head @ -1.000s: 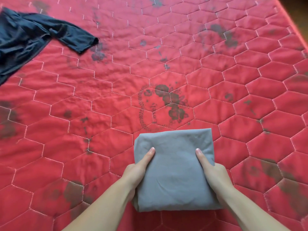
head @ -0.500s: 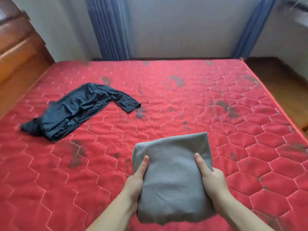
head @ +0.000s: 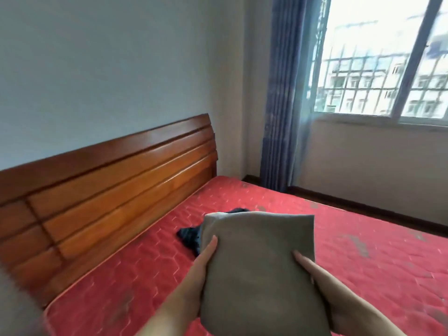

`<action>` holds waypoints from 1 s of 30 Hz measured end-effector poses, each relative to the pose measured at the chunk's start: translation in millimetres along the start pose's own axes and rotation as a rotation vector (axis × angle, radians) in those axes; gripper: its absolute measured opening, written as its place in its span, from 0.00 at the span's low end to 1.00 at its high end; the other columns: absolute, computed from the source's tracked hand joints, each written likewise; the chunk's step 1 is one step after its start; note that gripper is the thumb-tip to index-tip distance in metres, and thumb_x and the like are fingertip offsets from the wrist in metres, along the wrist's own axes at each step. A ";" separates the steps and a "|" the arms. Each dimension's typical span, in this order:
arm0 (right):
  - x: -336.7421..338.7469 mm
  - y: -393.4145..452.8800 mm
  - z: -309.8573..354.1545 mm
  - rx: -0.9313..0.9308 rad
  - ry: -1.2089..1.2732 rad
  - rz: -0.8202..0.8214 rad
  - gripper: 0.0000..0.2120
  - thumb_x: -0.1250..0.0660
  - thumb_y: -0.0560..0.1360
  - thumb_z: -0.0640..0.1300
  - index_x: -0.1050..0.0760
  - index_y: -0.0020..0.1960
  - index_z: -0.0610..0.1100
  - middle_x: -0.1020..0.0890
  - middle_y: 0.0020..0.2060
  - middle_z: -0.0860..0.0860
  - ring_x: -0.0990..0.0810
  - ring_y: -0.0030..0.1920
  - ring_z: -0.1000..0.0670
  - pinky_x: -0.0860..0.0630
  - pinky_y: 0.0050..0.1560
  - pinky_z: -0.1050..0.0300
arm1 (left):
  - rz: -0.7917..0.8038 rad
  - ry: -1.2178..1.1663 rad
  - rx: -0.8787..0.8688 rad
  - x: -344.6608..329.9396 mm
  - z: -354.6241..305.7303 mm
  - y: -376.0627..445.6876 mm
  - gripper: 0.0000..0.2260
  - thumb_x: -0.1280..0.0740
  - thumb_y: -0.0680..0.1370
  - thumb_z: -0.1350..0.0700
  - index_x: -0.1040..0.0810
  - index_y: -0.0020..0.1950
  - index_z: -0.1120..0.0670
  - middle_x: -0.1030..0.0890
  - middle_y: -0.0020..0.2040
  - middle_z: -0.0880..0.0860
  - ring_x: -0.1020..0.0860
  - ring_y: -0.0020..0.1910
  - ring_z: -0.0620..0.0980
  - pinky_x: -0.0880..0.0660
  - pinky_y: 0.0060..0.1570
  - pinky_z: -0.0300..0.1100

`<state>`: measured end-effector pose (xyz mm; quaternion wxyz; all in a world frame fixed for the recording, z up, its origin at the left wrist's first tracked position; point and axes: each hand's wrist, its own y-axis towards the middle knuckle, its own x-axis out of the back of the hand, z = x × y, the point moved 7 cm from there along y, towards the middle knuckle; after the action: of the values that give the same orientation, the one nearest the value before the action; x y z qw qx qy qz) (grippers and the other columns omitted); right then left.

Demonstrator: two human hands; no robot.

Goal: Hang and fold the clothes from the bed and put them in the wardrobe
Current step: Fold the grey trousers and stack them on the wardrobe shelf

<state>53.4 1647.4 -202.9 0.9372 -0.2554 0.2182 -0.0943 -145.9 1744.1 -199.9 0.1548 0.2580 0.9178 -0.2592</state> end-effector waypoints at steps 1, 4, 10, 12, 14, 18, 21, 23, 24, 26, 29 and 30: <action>-24.1 3.7 -0.2 -0.003 -0.014 0.053 0.22 0.26 0.63 0.55 0.15 0.50 0.40 0.17 0.53 0.37 0.16 0.49 0.39 0.18 0.40 0.47 | -0.060 -0.007 -0.038 20.7 -9.3 -17.3 0.23 0.30 0.64 0.35 0.13 0.49 0.50 0.16 0.54 0.59 0.16 0.51 0.55 0.19 0.38 0.44; -104.6 11.7 -9.6 -0.010 -0.099 0.221 0.20 0.28 0.66 0.51 0.16 0.52 0.40 0.17 0.54 0.37 0.16 0.50 0.38 0.18 0.44 0.47 | -0.230 -0.026 -0.108 84.6 -28.7 -81.1 0.23 0.30 0.66 0.34 0.14 0.52 0.48 0.16 0.56 0.58 0.17 0.54 0.56 0.19 0.43 0.45; -283.6 6.4 -42.6 0.041 -0.318 0.475 0.23 0.26 0.65 0.45 0.21 0.59 0.41 0.16 0.49 0.36 0.15 0.45 0.38 0.18 0.39 0.49 | -0.625 -0.047 -0.157 207.5 -40.8 -252.0 0.29 0.27 0.64 0.34 0.15 0.56 0.53 0.16 0.54 0.59 0.16 0.52 0.57 0.19 0.49 0.49; -356.7 -10.7 -61.9 0.035 -0.379 0.608 0.23 0.26 0.65 0.44 0.21 0.58 0.42 0.16 0.48 0.37 0.15 0.44 0.38 0.19 0.35 0.51 | -0.746 -0.061 -0.207 243.7 -40.8 -322.8 0.29 0.27 0.64 0.33 0.15 0.55 0.53 0.15 0.53 0.57 0.16 0.52 0.56 0.20 0.52 0.50; -432.2 -34.4 -87.9 0.029 -0.426 0.738 0.23 0.25 0.63 0.44 0.21 0.57 0.43 0.15 0.48 0.38 0.15 0.45 0.39 0.19 0.34 0.52 | -0.852 -0.083 -0.263 278.3 -41.9 -396.5 0.23 0.27 0.64 0.33 0.13 0.50 0.49 0.15 0.52 0.56 0.16 0.51 0.55 0.19 0.45 0.46; -569.9 -93.9 -156.2 0.003 -0.496 0.968 0.22 0.24 0.63 0.43 0.20 0.56 0.43 0.15 0.48 0.40 0.15 0.46 0.40 0.18 0.35 0.54 | -1.104 -0.149 -0.399 345.5 -36.3 -537.8 0.21 0.26 0.62 0.33 0.13 0.46 0.47 0.14 0.49 0.55 0.15 0.47 0.53 0.19 0.37 0.42; -649.2 -129.1 -204.5 -0.036 -0.608 1.078 0.22 0.25 0.66 0.42 0.22 0.59 0.41 0.15 0.49 0.39 0.15 0.48 0.39 0.18 0.42 0.50 | -1.277 -0.215 -0.504 379.3 -21.2 -622.5 0.22 0.24 0.58 0.33 0.12 0.43 0.46 0.14 0.46 0.52 0.15 0.43 0.50 0.20 0.34 0.39; -697.0 -151.9 -232.9 -0.076 -0.705 1.163 0.24 0.25 0.65 0.43 0.22 0.60 0.38 0.16 0.51 0.38 0.16 0.50 0.37 0.20 0.52 0.45 | -1.406 -0.228 -0.548 394.9 -8.6 -671.8 0.23 0.23 0.52 0.30 0.13 0.38 0.42 0.14 0.42 0.48 0.15 0.41 0.48 0.20 0.35 0.39; -719.1 -161.9 -246.1 -0.099 -0.746 1.208 0.25 0.25 0.65 0.44 0.21 0.60 0.37 0.16 0.51 0.37 0.16 0.50 0.37 0.22 0.56 0.43 | -1.469 -0.234 -0.575 400.7 -0.9 -694.5 0.28 0.22 0.50 0.29 0.12 0.42 0.45 0.13 0.44 0.48 0.15 0.43 0.49 0.19 0.42 0.42; -757.3 -180.8 -270.1 -0.104 -0.823 1.261 0.27 0.25 0.65 0.53 0.19 0.57 0.36 0.16 0.50 0.38 0.16 0.49 0.38 0.23 0.59 0.42 | -1.555 -0.259 -0.622 409.0 15.1 -731.8 0.40 0.22 0.50 0.29 0.16 0.55 0.50 0.15 0.52 0.50 0.16 0.51 0.53 0.22 0.57 0.50; -804.8 -202.1 -310.9 -0.059 -0.891 1.277 0.36 0.28 0.60 0.68 0.18 0.52 0.38 0.14 0.47 0.42 0.15 0.49 0.41 0.23 0.60 0.45 | -1.667 -0.284 -0.647 417.9 22.5 -776.8 0.37 0.23 0.56 0.30 0.18 0.59 0.50 0.15 0.54 0.51 0.17 0.54 0.53 0.24 0.61 0.51; -819.3 -204.4 -324.6 -0.051 -0.896 1.266 0.37 0.29 0.60 0.69 0.17 0.51 0.37 0.14 0.45 0.42 0.16 0.49 0.41 0.23 0.60 0.44 | -1.712 -0.248 -0.653 422.1 23.4 -790.9 0.31 0.25 0.60 0.31 0.17 0.57 0.48 0.15 0.54 0.49 0.17 0.53 0.51 0.23 0.59 0.49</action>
<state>-835.0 1567.4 -52.4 0.8051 -0.1172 -0.0751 0.5766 -926.0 1317.7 -82.2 0.0726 -0.5943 0.8000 -0.0393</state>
